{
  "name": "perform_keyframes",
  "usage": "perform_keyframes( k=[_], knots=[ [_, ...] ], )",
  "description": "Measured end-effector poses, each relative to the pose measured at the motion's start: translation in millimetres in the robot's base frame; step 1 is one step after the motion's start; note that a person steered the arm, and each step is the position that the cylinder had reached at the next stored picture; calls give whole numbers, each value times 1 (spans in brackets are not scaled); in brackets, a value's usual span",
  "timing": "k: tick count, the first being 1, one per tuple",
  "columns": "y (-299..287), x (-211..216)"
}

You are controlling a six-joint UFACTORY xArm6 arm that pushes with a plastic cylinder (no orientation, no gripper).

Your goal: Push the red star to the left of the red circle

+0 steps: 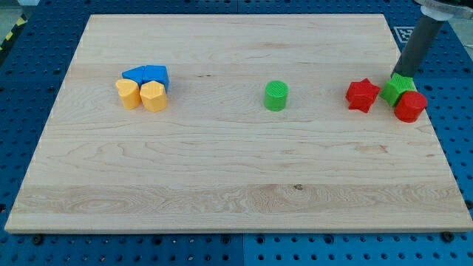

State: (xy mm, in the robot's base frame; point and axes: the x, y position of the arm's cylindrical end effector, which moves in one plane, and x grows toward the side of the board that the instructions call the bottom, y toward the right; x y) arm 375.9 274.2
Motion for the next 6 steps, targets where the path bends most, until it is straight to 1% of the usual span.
perform_keyframes(
  k=[1, 2, 3, 5, 6],
  knots=[
    [-20, -12],
    [-77, -13],
    [-106, -8],
    [-53, 28],
    [-60, 29]
  ],
)
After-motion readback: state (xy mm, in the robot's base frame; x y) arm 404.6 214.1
